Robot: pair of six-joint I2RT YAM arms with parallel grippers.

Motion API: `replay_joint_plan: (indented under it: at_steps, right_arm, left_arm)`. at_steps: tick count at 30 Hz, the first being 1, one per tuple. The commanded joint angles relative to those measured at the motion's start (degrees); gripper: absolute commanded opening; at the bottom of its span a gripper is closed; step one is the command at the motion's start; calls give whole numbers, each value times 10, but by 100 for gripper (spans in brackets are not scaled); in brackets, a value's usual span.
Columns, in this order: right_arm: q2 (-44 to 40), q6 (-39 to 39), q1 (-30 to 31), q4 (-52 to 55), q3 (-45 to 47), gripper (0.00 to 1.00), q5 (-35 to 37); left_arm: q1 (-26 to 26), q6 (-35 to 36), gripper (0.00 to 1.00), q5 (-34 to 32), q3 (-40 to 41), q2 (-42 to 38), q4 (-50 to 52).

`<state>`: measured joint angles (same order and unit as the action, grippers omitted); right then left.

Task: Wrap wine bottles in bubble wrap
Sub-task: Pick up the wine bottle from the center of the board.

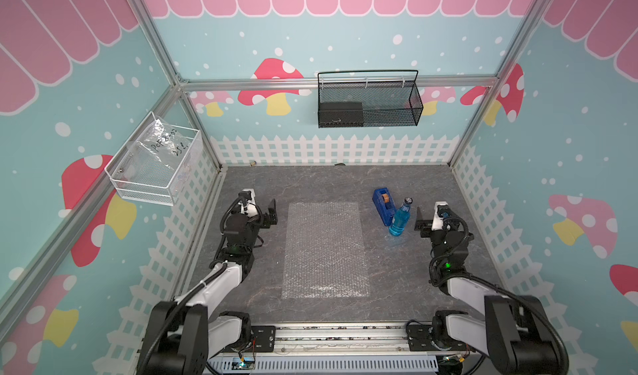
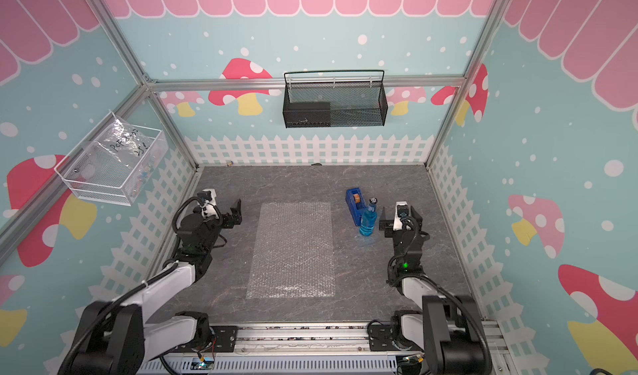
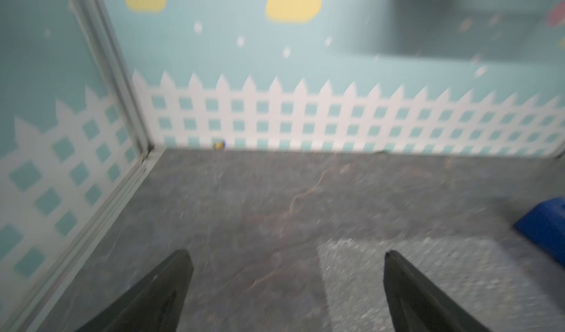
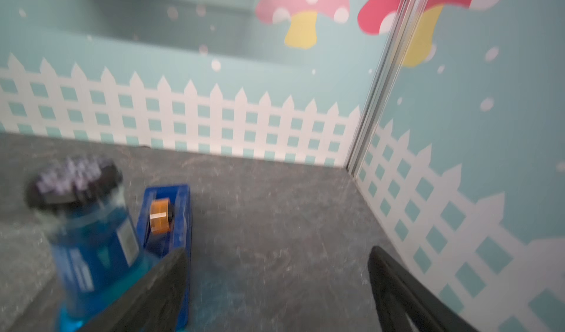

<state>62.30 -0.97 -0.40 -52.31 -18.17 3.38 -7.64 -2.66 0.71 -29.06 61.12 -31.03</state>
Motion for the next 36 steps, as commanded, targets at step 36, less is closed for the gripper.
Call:
replay_joint_plan:
  at_steps: [36]
  right_arm:
    - [-201, -109, -2, 473, -335, 98, -175]
  left_arm:
    - [-452, 30, 100, 93, -564, 629, -105]
